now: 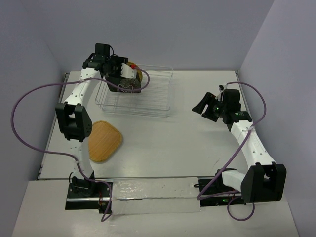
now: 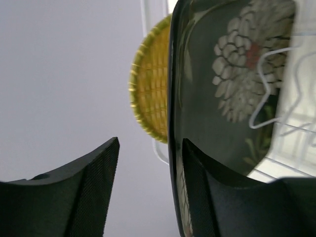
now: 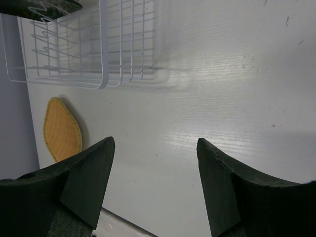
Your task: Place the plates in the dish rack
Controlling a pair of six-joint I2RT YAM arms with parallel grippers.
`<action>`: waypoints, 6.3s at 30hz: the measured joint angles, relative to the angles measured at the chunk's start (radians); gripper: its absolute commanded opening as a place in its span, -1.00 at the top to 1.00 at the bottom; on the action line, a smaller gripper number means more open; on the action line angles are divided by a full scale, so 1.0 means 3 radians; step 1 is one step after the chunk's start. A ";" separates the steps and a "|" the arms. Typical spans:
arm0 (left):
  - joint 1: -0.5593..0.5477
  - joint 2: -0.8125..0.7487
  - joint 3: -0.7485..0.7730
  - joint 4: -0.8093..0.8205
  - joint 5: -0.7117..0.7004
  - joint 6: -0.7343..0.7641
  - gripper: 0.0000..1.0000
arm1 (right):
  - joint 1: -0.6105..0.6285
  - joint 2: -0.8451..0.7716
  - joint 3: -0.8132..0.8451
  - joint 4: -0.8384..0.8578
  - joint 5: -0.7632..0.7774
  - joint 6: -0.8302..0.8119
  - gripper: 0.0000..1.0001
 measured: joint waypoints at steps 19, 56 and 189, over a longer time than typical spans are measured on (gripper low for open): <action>0.0015 -0.0428 -0.0560 0.1066 0.0236 -0.1107 -0.99 | 0.0003 -0.0148 0.0079 -0.0018 -0.0059 -0.0178 -0.58; 0.0361 -0.4657 -0.4948 -0.0507 -0.2500 -0.9508 -0.99 | 0.0124 -0.0991 -0.0527 0.0096 -0.0236 -0.0194 -0.99; 0.0445 -0.5104 -0.4985 0.0103 -0.0861 -0.8456 0.99 | 0.3759 0.1215 0.0261 0.1435 0.1032 -0.2425 -0.97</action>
